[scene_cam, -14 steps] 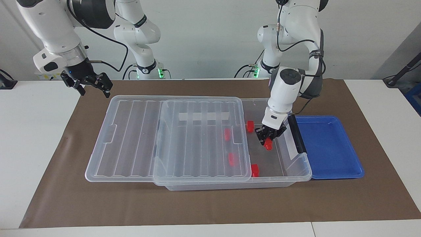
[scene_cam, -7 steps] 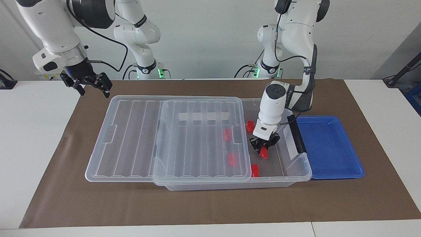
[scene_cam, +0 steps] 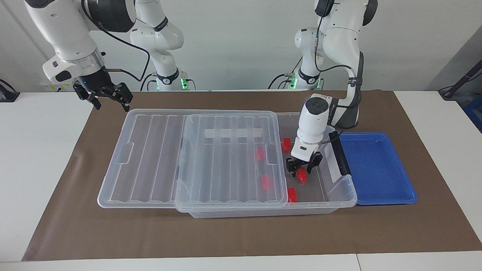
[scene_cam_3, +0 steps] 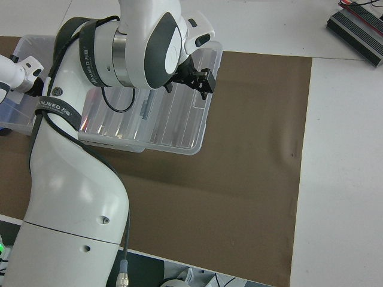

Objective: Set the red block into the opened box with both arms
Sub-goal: 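Carry the red block into the open box and lower it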

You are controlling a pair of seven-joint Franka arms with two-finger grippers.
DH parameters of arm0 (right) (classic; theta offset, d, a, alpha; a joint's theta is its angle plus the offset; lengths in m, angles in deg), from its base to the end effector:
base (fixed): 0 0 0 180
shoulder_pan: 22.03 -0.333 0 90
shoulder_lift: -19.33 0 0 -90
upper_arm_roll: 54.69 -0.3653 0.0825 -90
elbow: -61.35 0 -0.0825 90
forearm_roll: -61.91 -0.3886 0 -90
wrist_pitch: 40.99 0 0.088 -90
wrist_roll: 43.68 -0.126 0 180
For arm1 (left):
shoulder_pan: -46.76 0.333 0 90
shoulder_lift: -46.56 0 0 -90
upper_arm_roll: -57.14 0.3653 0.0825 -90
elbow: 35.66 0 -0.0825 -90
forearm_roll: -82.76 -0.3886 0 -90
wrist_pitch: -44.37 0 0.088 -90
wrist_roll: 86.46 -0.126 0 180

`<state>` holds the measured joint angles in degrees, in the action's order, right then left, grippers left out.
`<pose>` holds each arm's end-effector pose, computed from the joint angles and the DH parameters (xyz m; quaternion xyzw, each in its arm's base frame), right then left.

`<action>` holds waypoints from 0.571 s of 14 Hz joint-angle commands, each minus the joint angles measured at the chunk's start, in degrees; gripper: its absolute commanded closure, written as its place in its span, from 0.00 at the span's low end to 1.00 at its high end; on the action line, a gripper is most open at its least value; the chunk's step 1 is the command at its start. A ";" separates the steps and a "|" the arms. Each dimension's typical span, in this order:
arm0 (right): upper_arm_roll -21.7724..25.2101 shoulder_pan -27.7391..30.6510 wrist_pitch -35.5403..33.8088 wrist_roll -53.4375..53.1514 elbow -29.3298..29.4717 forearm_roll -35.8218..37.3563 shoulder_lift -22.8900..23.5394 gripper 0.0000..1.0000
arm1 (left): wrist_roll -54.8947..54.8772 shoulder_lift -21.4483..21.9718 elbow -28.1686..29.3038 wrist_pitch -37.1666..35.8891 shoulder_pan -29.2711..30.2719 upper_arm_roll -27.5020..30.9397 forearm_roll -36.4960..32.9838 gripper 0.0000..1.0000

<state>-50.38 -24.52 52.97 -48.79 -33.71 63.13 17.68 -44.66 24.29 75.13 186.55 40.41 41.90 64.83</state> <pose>0.5536 -0.0208 0.6346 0.9982 -0.0597 0.0050 0.0094 0.6211 -0.2297 0.3325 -0.9915 -0.0744 -0.1065 0.0017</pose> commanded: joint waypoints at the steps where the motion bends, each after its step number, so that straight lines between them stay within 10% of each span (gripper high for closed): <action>1: 3.42 -2.08 0.44 0.00 -0.83 -0.08 -0.81 0.00 | 5.28 0.38 0.39 0.55 -0.67 0.30 -1.50 0.00; 8: 3.42 -2.08 0.70 0.00 -1.09 -0.08 -0.98 0.00 | 9.61 10.13 -1.19 -15.25 -2.96 -0.31 -0.97 0.00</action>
<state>-47.36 -26.16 52.96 -48.79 -33.71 63.13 17.68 -36.27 30.59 73.63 176.23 38.51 41.10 64.75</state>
